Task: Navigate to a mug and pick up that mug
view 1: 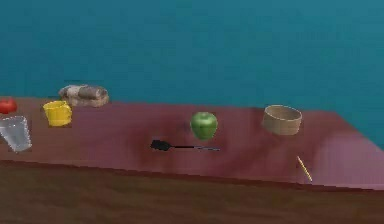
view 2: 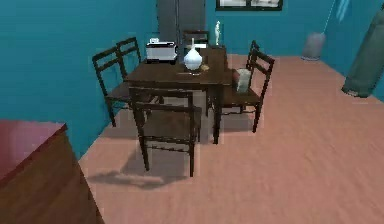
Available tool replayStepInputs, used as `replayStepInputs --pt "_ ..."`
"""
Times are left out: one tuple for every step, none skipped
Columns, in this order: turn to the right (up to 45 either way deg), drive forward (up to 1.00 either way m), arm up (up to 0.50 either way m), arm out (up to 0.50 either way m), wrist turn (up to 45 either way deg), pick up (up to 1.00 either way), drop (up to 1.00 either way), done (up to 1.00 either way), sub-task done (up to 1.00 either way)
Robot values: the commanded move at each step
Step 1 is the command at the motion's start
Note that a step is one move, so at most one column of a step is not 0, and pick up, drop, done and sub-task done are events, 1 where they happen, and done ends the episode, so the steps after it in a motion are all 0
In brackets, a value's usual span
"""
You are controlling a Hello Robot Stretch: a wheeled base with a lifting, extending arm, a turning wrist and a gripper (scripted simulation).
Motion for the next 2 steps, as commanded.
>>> replayStepInputs --pt "-45.0 0.0 0.0 0.0 0.0 0.0 0.0 0.0 0.0" --pt "-45.0 0.0 0.0 0.0 0.0 0.0 0.0 0.0 0.0"
